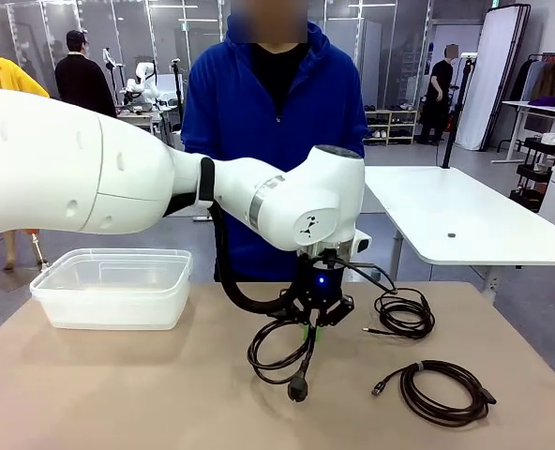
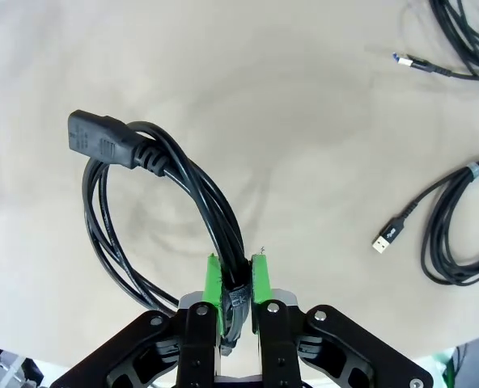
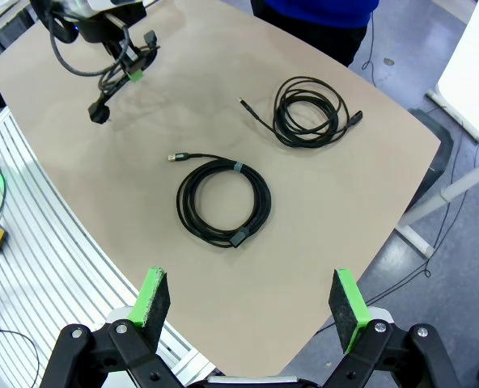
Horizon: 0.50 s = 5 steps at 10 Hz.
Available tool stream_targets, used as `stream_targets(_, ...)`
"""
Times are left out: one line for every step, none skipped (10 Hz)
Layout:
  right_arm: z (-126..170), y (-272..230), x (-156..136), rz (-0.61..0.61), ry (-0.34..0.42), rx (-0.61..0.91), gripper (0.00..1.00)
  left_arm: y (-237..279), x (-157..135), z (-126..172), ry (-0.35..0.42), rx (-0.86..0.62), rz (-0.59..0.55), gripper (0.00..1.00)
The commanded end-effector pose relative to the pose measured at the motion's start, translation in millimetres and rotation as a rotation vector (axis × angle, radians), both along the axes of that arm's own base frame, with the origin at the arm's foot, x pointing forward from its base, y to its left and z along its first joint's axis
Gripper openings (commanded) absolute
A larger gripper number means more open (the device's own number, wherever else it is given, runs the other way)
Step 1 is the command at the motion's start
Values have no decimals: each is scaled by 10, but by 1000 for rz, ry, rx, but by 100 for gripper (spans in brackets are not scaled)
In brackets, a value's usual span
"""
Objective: Organize and store the cables.
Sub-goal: Place the Power Cable into the Organizing box.
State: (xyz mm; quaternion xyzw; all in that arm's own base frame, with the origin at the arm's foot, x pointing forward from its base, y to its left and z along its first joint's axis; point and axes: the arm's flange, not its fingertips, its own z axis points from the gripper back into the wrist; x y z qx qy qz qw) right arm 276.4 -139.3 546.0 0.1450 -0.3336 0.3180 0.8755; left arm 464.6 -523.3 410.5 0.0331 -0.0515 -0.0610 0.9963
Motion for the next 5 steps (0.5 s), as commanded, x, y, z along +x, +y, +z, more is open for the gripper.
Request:
stream_targets(-23, -10, -12, 16, -4, -3, 100, 83, -110, -69, -7, 6, -1, 3)
stream_targets(-23, -10, -12, 16, -4, -3, 100, 0, 0, 0, 0, 0, 0, 3)
stream_targets(-23, -10, -12, 16, -4, -3, 100, 0, 0, 0, 0, 0, 0, 3)
stream_targets(-23, -10, -12, 16, -4, -3, 100, 0, 0, 0, 0, 0, 0, 3)
stream_targets(-23, -10, -12, 16, -4, -3, 100, 0, 0, 0, 0, 0, 0, 3)
